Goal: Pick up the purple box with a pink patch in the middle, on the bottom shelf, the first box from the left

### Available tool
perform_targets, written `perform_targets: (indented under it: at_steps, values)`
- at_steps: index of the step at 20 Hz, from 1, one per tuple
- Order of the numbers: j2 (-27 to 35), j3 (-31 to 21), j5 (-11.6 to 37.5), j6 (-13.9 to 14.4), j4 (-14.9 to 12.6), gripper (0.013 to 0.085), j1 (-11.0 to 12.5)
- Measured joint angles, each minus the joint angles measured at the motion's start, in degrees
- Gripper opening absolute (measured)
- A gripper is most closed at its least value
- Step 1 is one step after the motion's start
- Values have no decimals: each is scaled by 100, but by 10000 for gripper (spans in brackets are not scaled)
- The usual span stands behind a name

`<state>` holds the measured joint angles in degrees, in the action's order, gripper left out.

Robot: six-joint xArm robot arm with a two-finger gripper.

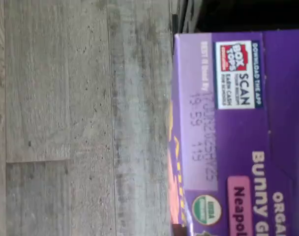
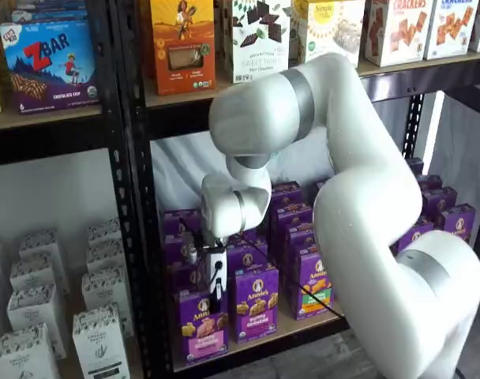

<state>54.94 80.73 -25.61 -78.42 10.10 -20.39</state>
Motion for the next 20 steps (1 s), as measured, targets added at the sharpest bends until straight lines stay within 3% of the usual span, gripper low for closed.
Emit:
perform_targets:
  at_steps: [10, 14, 20]
  values:
    - [-813, -919, 87, -52, -5, 290, 51]
    - [-1225, -1367, 97, 87, -187, 290, 74]
    - [-1790, -1913, -22, -101, 3, 290, 93]
